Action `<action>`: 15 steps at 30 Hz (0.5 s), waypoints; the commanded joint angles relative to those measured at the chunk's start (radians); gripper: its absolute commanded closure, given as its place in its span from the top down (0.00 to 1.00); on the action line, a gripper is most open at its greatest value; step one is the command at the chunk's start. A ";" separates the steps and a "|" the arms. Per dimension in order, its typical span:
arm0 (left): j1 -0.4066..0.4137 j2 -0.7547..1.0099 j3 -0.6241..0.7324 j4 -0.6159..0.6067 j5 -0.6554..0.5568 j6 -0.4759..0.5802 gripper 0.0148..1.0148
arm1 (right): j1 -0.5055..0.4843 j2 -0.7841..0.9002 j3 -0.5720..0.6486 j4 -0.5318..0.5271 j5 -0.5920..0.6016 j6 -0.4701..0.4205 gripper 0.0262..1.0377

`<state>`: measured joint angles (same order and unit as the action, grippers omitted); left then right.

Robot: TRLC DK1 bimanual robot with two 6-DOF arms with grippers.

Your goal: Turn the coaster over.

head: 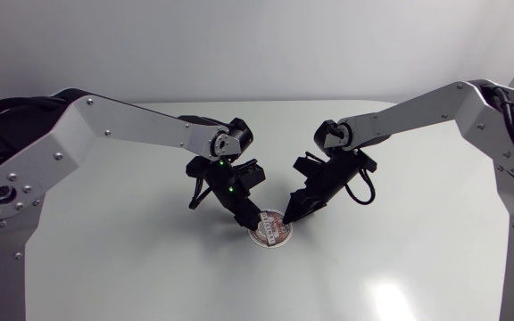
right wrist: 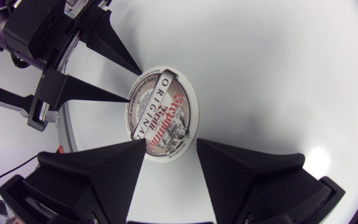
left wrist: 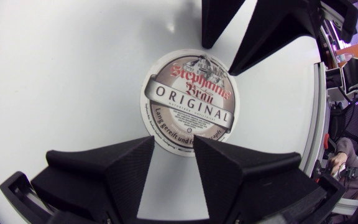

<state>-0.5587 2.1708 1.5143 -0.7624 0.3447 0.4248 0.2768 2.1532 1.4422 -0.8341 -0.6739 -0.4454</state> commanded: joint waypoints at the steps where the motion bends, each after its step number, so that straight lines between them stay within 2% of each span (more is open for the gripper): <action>1: -0.020 0.066 0.027 -0.012 0.010 -0.012 0.44 | -0.013 -0.023 -0.048 -0.002 0.005 0.005 0.58; 12: -0.017 0.070 0.032 -0.020 0.027 -0.006 0.43 | -0.030 -0.010 -0.092 -0.042 -0.030 0.022 0.58; 15: -0.018 0.064 0.027 -0.020 0.028 -0.006 0.43 | -0.021 0.016 -0.059 -0.056 -0.058 0.024 0.49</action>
<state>-0.5716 2.1929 1.5448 -0.7628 0.3668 0.4248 0.2466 2.1334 1.3792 -0.8665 -0.7197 -0.4366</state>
